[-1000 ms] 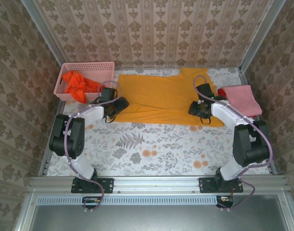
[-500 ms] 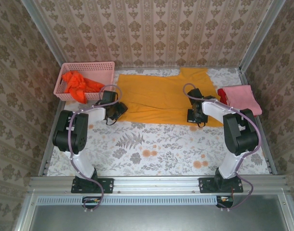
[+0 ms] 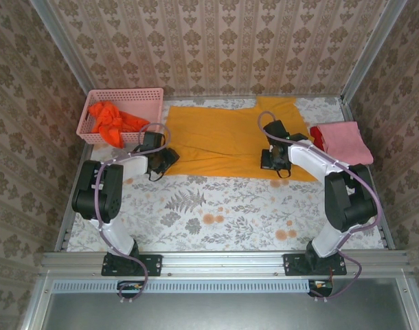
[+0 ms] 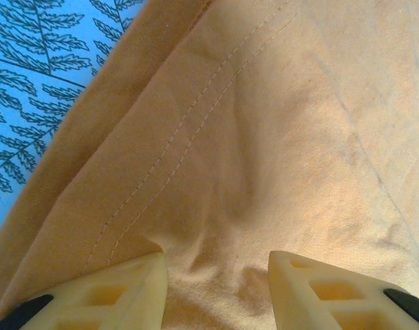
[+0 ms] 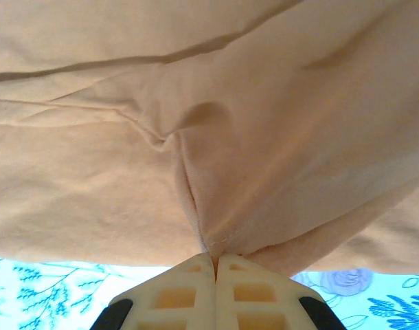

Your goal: Fold and stack the t-shirts

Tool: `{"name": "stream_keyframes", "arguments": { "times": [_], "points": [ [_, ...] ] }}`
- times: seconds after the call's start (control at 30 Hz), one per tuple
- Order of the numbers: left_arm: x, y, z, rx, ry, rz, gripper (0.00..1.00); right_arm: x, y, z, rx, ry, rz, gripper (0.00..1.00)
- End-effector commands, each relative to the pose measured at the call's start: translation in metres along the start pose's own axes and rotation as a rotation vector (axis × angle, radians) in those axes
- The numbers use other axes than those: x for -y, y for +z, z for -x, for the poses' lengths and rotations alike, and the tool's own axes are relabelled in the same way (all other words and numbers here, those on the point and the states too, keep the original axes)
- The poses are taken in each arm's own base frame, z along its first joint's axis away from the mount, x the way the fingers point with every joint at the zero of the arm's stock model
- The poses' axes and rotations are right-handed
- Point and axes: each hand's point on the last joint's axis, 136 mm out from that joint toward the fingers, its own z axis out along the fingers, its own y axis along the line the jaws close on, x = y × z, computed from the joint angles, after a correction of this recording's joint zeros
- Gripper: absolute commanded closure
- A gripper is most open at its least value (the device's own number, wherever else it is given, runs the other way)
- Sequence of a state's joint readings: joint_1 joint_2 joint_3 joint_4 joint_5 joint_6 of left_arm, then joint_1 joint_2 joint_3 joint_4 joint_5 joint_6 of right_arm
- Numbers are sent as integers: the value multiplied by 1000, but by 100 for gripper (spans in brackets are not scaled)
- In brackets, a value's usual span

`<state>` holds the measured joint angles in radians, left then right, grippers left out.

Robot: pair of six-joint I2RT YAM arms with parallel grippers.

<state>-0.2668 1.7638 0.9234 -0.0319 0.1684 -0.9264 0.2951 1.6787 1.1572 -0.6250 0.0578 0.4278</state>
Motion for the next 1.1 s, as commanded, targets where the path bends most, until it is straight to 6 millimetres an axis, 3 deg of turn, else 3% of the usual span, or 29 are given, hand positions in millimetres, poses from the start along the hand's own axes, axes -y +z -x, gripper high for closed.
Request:
{"name": "stream_keyframes", "arguments": {
  "times": [0.0,0.27,0.33,0.47,0.53,0.63,0.77,0.9,1.07],
  "points": [
    [-34,0,-16,-47,-3,115,56,-20,-9,4,4,10,72,100],
    [-33,-4,-14,-42,2,117,56,-35,2,0,-33,-15,85,97],
    [-31,-8,-13,-33,14,114,54,-31,-3,3,-16,-23,64,86],
    [-16,-30,1,44,101,125,49,-21,-22,24,106,-5,51,49],
    [1,-42,11,91,158,118,45,-14,-22,34,132,50,77,45],
    [33,-41,18,90,223,62,42,-3,-1,44,101,158,117,50],
    [62,-16,19,37,227,-4,42,9,30,46,42,254,119,62],
    [53,6,13,-4,192,17,44,23,51,30,-21,300,58,69],
    [12,8,-10,-25,184,101,44,35,58,-19,-71,336,-2,77]
  ]
}}
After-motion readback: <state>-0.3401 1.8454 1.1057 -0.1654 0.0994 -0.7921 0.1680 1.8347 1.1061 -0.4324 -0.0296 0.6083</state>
